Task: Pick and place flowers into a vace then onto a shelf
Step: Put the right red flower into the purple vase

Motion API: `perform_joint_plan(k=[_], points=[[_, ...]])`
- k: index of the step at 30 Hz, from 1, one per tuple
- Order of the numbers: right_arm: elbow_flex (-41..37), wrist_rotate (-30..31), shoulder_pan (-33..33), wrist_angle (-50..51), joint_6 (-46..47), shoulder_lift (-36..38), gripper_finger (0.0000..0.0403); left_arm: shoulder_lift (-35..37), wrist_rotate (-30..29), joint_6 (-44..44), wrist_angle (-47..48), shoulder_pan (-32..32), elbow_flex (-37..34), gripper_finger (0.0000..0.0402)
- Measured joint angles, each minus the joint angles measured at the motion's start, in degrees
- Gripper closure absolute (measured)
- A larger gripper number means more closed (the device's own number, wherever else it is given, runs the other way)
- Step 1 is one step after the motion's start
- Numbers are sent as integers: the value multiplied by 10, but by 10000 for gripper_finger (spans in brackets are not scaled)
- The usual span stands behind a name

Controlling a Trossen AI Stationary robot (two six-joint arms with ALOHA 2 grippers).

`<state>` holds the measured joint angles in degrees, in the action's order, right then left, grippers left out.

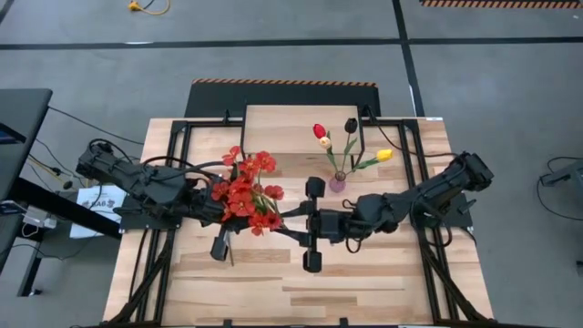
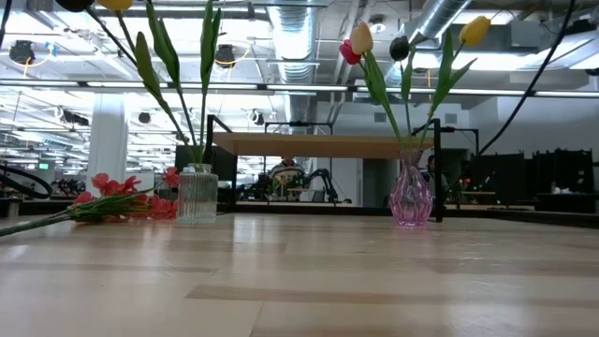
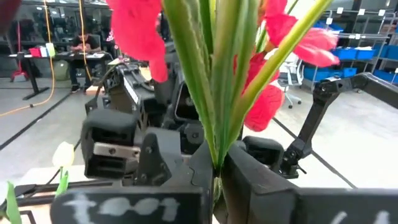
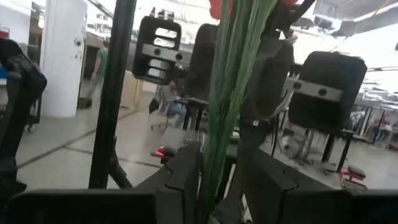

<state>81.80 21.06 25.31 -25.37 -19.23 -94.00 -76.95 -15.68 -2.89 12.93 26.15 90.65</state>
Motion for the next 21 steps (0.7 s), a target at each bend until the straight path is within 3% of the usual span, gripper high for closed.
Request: perform_joint_plan(k=[13,21], points=[[96,-3,-7,159,62,0,301,0,0,-22,35,0,0,399],[114,-22,-23,223,109,0,302,0,-2,-23,34,0,0,399]])
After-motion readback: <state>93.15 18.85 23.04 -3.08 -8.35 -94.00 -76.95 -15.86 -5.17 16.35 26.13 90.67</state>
